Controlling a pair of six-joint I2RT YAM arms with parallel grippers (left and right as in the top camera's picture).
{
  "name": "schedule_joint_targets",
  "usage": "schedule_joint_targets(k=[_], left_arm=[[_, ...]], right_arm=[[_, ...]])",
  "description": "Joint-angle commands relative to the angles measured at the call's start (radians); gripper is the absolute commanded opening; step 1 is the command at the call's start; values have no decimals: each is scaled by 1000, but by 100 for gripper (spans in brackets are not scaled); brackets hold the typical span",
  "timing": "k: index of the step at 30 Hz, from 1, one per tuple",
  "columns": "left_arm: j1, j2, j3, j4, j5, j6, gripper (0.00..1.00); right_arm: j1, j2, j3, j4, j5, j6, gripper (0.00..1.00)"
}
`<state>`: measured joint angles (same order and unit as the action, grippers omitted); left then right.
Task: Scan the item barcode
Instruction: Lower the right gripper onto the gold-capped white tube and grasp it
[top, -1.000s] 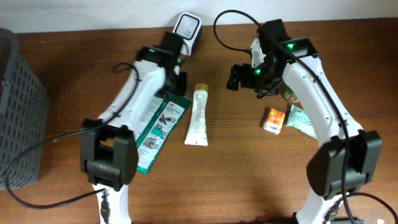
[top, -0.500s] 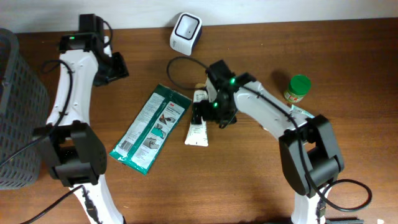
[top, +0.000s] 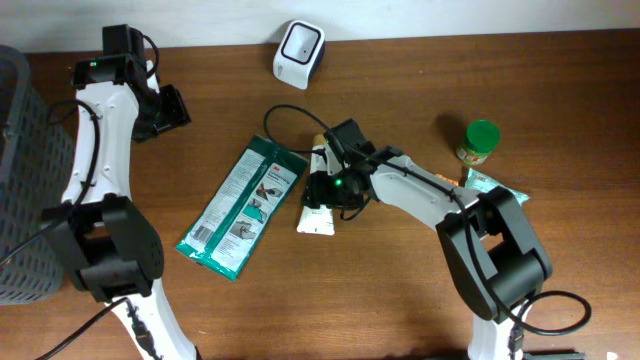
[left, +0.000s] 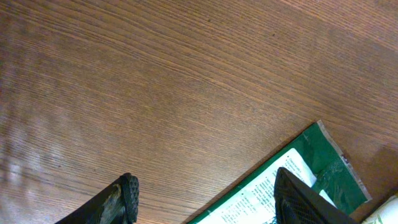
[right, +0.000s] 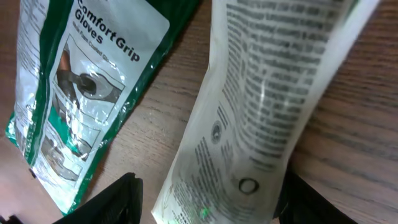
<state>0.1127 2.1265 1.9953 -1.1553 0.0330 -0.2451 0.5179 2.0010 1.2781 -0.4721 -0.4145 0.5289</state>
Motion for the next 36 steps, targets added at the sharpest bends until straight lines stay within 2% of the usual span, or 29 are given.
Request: schedule_joint_targets(k=[1, 4, 6, 8, 9, 10, 14, 19, 23, 26, 28, 33, 35, 36], left_arm=[[2, 29, 14, 2, -6, 16, 61], [2, 45, 14, 2, -6, 16, 61], [2, 60, 14, 2, -6, 16, 59], [2, 68, 14, 1, -6, 16, 56], [2, 69, 14, 2, -6, 16, 56], [2, 69, 14, 3, -6, 16, 56], [2, 69, 14, 2, -6, 16, 57], [2, 69, 14, 10, -7, 16, 58], [2, 69, 14, 13, -7, 16, 64], [2, 69, 14, 13, -7, 16, 82], [2, 69, 14, 13, -7, 16, 97], [2, 69, 14, 13, -7, 16, 100], [2, 69, 14, 12, -6, 16, 100], [2, 69, 14, 12, -6, 16, 100]], right_arm=[[6, 22, -53, 23, 6, 38, 59], [6, 54, -65, 43, 5, 93, 59], [6, 77, -65, 43, -3, 113, 53], [3, 79, -64, 43, -5, 113, 34], [3, 79, -64, 43, -6, 113, 12], [2, 78, -64, 43, -15, 112, 5], [-27, 54, -61, 39, -72, 47, 4], [-82, -62, -45, 8, -328, -229, 4], [-105, -173, -1, -114, -341, -343, 4], [-106, -234, 58, -211, -342, -419, 4], [-106, -239, 96, -262, -342, -447, 4], [-105, -222, 106, -292, -327, -448, 4], [-105, -187, 106, -337, -254, -465, 4], [-104, -171, 106, -366, -237, -493, 18]])
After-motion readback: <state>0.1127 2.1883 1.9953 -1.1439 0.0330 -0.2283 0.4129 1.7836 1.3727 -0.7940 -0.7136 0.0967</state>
